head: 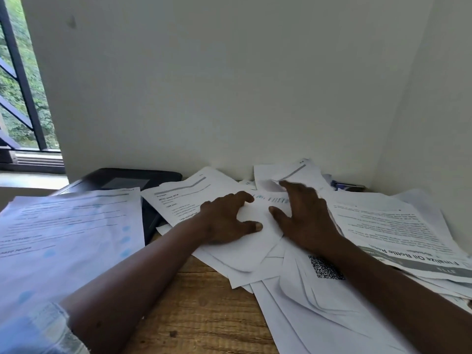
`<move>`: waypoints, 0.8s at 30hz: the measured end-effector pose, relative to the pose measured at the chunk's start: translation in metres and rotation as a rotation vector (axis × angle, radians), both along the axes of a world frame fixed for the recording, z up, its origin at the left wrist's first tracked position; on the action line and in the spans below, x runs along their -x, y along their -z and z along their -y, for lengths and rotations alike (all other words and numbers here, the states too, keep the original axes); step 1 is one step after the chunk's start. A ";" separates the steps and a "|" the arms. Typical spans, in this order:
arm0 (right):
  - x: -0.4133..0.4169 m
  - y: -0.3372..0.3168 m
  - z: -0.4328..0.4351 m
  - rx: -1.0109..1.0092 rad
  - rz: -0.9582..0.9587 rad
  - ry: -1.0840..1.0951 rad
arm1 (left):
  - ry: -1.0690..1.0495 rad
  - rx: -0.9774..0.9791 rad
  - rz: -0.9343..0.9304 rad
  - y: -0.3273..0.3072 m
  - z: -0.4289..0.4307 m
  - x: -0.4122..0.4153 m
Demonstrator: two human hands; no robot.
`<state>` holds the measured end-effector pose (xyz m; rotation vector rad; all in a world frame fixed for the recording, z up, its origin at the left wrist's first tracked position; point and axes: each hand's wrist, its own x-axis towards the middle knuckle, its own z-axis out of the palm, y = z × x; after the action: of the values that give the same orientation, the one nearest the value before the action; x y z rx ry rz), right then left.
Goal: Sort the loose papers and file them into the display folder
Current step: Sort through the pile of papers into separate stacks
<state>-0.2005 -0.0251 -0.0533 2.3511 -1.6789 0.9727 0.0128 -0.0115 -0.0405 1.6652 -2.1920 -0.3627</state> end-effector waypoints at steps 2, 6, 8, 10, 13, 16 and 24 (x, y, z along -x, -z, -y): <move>-0.004 0.002 0.002 -0.131 -0.094 0.069 | 0.105 -0.060 -0.059 -0.008 0.000 -0.006; -0.005 0.004 0.002 -0.152 -0.111 0.111 | 0.251 -0.147 -0.158 -0.011 0.002 -0.018; -0.005 0.002 0.003 -0.128 -0.112 0.141 | 0.296 -0.180 -0.209 -0.010 0.003 -0.022; -0.005 0.001 0.001 -0.121 -0.178 0.189 | 0.304 -0.176 -0.229 -0.011 0.002 -0.022; -0.005 0.000 0.000 -0.088 -0.301 0.236 | 0.136 -0.085 -0.146 -0.015 0.000 -0.023; -0.006 -0.001 -0.001 -0.077 -0.244 0.226 | -0.176 -0.033 0.008 -0.015 0.001 -0.029; -0.005 0.009 0.003 0.231 -0.100 0.171 | -0.468 0.098 -0.185 -0.005 0.012 -0.029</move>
<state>-0.1955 -0.0280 -0.0623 2.0386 -1.6037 0.9446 0.0418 -0.0232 -0.0355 1.9313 -1.5998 -0.2614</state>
